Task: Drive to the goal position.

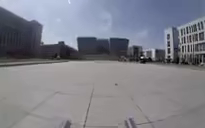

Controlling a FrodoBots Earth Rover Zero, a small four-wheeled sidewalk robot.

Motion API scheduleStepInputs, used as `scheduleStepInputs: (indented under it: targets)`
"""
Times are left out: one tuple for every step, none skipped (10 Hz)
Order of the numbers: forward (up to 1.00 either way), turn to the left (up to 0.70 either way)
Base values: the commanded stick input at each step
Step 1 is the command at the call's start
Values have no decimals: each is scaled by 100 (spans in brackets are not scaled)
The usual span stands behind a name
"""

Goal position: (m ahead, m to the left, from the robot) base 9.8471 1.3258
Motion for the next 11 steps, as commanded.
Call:
scheduleStepInputs:
  targets:
    - [85, -3]
    - [85, -34]
    - [85, -34]
    - [85, -29]
    - [85, -15]
    - [85, -2]
    - [85, 0]
    - [85, 0]
    - [85, 0]
    - [85, 0]
    - [85, 0]
